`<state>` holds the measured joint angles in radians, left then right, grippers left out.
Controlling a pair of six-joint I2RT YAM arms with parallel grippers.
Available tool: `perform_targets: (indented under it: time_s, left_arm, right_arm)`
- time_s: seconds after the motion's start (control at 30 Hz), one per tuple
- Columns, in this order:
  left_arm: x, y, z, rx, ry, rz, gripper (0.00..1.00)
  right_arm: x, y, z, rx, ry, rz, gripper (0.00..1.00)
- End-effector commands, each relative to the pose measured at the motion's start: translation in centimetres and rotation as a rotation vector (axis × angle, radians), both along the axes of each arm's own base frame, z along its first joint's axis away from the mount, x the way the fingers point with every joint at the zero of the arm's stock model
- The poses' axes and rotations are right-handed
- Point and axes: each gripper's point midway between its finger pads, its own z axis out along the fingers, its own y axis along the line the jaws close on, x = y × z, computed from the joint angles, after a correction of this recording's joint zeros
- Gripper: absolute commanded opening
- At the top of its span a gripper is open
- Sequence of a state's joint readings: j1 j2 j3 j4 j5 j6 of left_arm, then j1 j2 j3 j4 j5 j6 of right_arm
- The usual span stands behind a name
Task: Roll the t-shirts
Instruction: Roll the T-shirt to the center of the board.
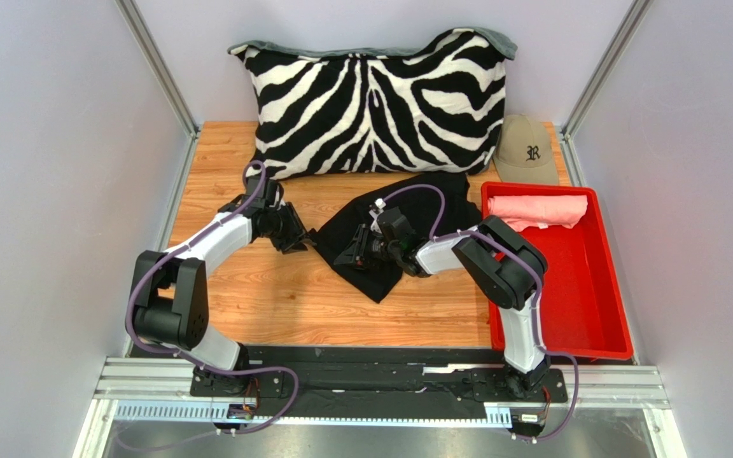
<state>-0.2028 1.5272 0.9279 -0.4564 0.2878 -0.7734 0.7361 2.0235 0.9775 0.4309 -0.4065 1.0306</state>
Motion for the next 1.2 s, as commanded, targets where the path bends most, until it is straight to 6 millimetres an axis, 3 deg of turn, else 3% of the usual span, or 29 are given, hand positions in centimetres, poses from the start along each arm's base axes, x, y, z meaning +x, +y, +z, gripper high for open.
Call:
perform_targets:
  time_s: [0.0, 0.53, 0.77, 0.83, 1.17]
  left_arm:
    - [2.5, -1.8, 1.5, -0.092, -0.103, 0.0, 0.4]
    - [4.3, -3.0, -1.1, -0.106, -0.05, 0.029, 0.33]
    - [4.1, -2.9, -2.6, -0.037, 0.036, 0.03, 0.29]
    - [4.2, -2.7, -2.7, -0.01, 0.053, 0.033, 0.29]
    - [4.4, -2.2, -3.0, 0.084, 0.099, 0.022, 0.28]
  right_arm:
    - [-0.3, -1.5, -1.8, -0.011, 0.112, -0.086, 0.28]
    - [0.1, -2.1, -2.5, -0.029, 0.14, -0.124, 0.28]
    - [0.5, -2.9, -1.6, -0.123, 0.064, -0.113, 0.42]
    - [0.9, -2.8, -0.4, -0.147, 0.013, -0.114, 0.45]
    - [0.0, -4.1, 0.9, -0.322, -0.101, -0.066, 0.47]
